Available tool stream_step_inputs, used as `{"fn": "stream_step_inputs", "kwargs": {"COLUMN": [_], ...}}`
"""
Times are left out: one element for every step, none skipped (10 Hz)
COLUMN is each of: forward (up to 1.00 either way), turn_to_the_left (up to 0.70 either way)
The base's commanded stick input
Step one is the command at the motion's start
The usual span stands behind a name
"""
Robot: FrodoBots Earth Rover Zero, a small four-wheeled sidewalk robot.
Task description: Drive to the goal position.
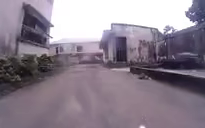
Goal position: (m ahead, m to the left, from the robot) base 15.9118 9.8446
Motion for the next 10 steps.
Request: {"fn": "stream_step_inputs", "kwargs": {"forward": [0.30, 0.30, 0.30, 0.30, 0.30, 0.30, 0.30, 0.30, 0.30, 0.30], "turn_to_the_left": [0.00, 0.00, 0.00, 0.00, 0.00, 0.00, 0.00, 0.00, 0.00, 0.00]}}
